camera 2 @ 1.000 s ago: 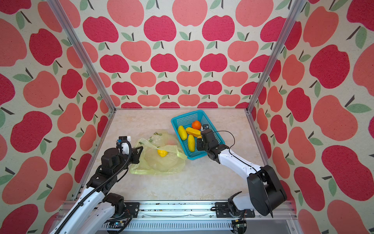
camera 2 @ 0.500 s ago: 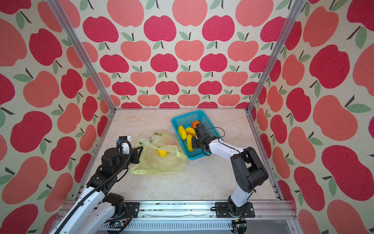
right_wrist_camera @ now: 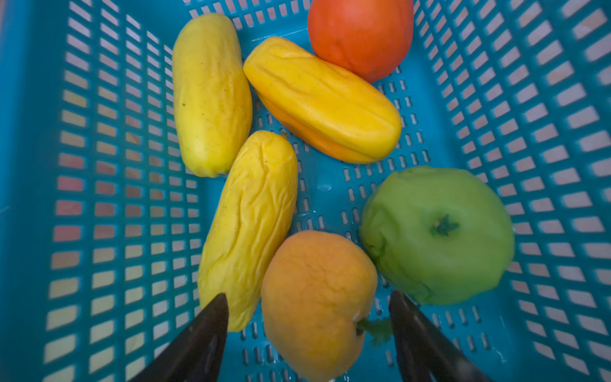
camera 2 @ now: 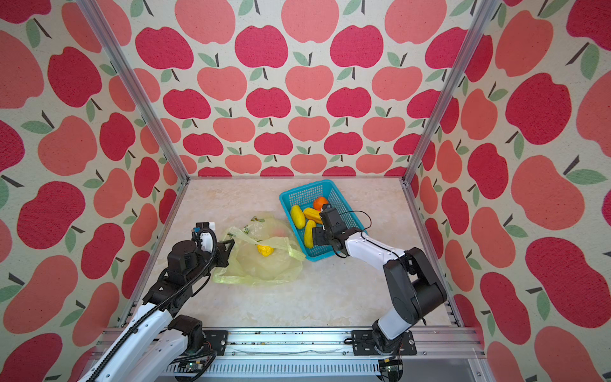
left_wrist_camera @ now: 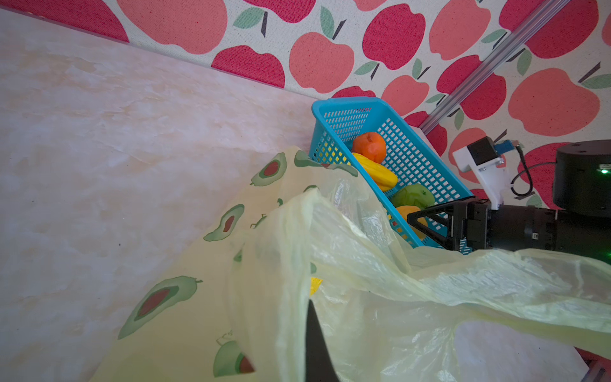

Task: Untie the knot of the plastic bag and take out the fruit
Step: Place the fruit in the basket.

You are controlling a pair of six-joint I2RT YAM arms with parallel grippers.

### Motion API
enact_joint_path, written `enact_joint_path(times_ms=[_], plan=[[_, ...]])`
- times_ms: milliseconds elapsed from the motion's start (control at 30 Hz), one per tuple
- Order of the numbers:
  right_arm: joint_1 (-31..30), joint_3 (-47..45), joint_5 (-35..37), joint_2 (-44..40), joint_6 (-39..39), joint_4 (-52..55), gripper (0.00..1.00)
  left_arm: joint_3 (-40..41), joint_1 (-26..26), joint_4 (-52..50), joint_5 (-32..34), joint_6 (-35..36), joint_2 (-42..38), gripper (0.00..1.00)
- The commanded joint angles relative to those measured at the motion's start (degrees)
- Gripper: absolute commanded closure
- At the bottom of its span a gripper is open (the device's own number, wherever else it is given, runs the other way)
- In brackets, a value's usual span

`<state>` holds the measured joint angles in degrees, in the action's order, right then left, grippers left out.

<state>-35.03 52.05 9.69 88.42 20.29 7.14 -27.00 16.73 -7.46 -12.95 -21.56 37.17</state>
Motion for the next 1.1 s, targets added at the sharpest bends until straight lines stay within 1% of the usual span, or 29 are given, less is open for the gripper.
enact_joint_path(times_ms=[0, 33, 100, 167, 300, 433, 500, 567, 667, 767, 867, 933, 1067], plan=[[-1.6, -2.5, 2.8, -5.3, -1.8, -3.0, 0.17, -1.1, -0.4, 0.5, -0.7, 0.1, -0.6, 1.00], [-2.0, -3.0, 4.2, -6.9, -2.2, -3.0, 0.15, -1.0, -0.4, 0.6, -0.6, 0.1, -0.7, 1.00], [-2.5, -4.2, 5.9, -9.9, -2.9, -3.2, 0.14, -0.9, -0.3, 0.5, -0.4, 0.2, -0.5, 1.00], [-3.1, -6.7, 6.9, -13.7, -3.5, -5.3, 0.16, -1.2, -0.4, 0.4, -0.9, 0.1, -0.3, 1.00], [-5.3, -14.2, 6.3, -23.5, -6.1, -13.5, 0.27, -1.2, -0.4, 0.2, -0.9, 0.0, -0.8, 1.00], [-8.3, -17.3, 6.6, -32.2, -9.3, -16.1, 0.41, -0.9, -0.4, 0.5, -0.4, 0.1, -1.2, 1.00], [-10.2, -18.5, 6.7, -35.0, -11.0, -17.7, 0.47, -1.0, -0.4, 0.5, -0.6, 0.1, -0.6, 1.00], [-12.8, -19.9, 7.3, -36.6, -13.2, -20.1, 0.50, -1.2, -0.5, 0.5, -1.2, 0.1, 0.0, 1.00], [-18.2, -19.6, 8.6, -37.1, -16.9, -21.2, 0.54, -1.2, -0.5, 0.4, -1.3, 0.0, 0.0, 1.00], [-24.6, -18.0, 9.6, -35.1, -21.8, -22.5, 0.55, -1.0, -0.5, 0.5, -1.0, 0.0, -0.6, 1.00], [-29.5, -15.0, 9.9, -30.8, -24.4, -22.5, 0.56, -0.9, -0.4, 0.5, -0.6, 0.1, -0.5, 1.00], [-31.8, -12.7, 8.1, -26.9, -25.1, -22.1, 0.57, -1.2, -0.4, 0.4, -1.2, 0.0, -0.1, 1.00], [-35.6, -8.3, 7.6, -18.3, -25.9, -21.5, 0.60, -1.2, -0.4, 0.2, -1.3, 0.0, -0.6, 1.00]])
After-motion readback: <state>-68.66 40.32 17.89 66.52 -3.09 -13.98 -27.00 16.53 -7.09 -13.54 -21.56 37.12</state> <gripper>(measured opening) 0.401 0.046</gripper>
